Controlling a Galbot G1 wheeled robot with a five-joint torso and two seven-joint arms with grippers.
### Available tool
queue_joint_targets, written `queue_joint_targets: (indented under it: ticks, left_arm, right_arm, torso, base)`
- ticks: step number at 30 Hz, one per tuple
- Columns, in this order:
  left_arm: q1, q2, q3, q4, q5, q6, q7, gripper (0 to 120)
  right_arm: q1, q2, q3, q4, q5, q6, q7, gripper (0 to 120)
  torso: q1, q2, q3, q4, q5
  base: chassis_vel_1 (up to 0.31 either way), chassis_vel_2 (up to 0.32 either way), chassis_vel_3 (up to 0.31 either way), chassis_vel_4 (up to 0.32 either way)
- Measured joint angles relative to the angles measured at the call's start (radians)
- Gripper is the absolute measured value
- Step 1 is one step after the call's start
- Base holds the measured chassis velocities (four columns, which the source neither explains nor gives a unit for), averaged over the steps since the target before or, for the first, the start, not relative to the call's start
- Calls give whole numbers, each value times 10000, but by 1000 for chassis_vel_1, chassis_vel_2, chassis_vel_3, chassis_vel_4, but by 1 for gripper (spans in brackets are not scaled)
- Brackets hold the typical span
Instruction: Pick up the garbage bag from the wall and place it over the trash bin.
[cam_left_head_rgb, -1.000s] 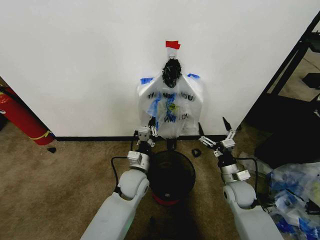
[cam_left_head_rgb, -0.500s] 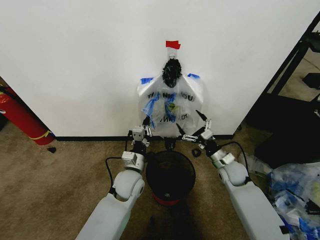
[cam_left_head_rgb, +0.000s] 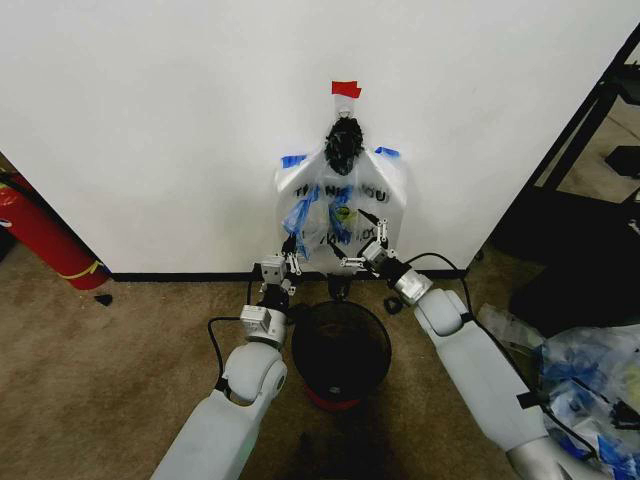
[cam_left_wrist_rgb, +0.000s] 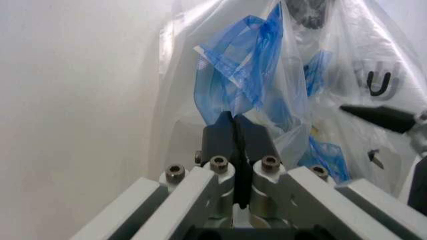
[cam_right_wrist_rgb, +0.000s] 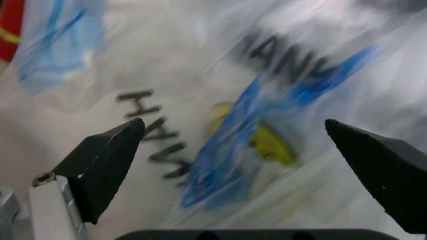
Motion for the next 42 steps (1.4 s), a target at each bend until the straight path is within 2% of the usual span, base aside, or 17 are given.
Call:
queue_joint_targets:
  ticks: [5,6,9,10,11,17,18,20,24,28,31,33,37,40,42]
  left_arm:
    - [4,33,-39,15,0,-9,-108,0]
    - [4,33,-39,15,0,-9,-108,0]
    - [3,38,-39,32,10,-12,-136,0]
    - [6,34,-40,41,14,-12,-146,0]
    - [6,34,-40,41,14,-12,-146,0]
    - [59,38,-69,75,28,-22,-177,0]
    - [59,38,-69,75,28,-22,-177,0]
    - [118,51,-96,86,40,-29,-186,0]
    - [167,-3,-86,103,74,-37,-190,0]
    - [187,-28,-75,111,101,-39,-190,0]
    - [187,-31,-78,112,109,-40,-197,0]
    - [187,-31,-79,113,109,-40,-201,0]
    - [213,-40,-79,104,133,-44,-226,0]
    - [274,-37,-79,37,164,-46,-232,0]
    - [354,-31,-111,-93,165,-46,-235,0]
  right_arm:
    - [79,3,14,-8,-243,-468,-884,83]
    - [79,3,14,-8,-243,-468,-884,83]
    - [161,27,29,-49,-312,-490,-1011,69]
    - [200,41,35,-79,-349,-507,-1012,65]
    - [200,41,35,-79,-349,-507,-1012,65]
    - [325,153,196,-147,-447,-826,-481,39]
    - [325,153,196,-147,-447,-826,-481,39]
    - [284,126,174,-143,-411,-1124,-283,26]
    - [227,86,158,-123,-273,-1413,-241,33]
    - [207,44,175,-99,-138,-1431,-248,34]
    - [143,-17,175,15,227,-1431,-232,21]
    - [113,-33,172,51,352,-1431,-193,18]
    - [-87,-128,123,209,1000,-1516,67,0]
    - [-255,-159,121,349,1429,-1542,277,0]
    - [-510,-143,85,657,2401,-1303,749,0]
  torso:
    - [0,0,0,0,1]
    - [0,0,0,0,1]
    - [0,0,0,0,1]
    - [-1,0,0,1,1]
    - [-1,0,0,1,1]
    - [-1,0,-1,0,0]
    - [-1,0,-1,0,0]
    - [-1,0,-1,1,1]
    - [-1,0,-1,0,1]
    - [-1,0,-1,1,1]
    - [-1,0,-1,0,1]
    - [-1,0,-1,1,1]
    - [-1,0,-1,0,1]
    - [-1,0,-1,0,1]
    - [-1,0,-1,0,0]
  base:
    - [0,0,0,0]
    - [0,0,0,0]
    - [0,0,0,0]
    - [0,0,0,0]
    - [0,0,0,0]
    - [0,0,0,0]
    - [0,0,0,0]
    - [0,0,0,0]
    - [0,0,0,0]
    - [0,0,0,0]
    - [0,0,0,0]
    - [0,0,0,0]
    - [0,0,0,0]
    - [0,0,0,0]
    - [0,0,0,0]
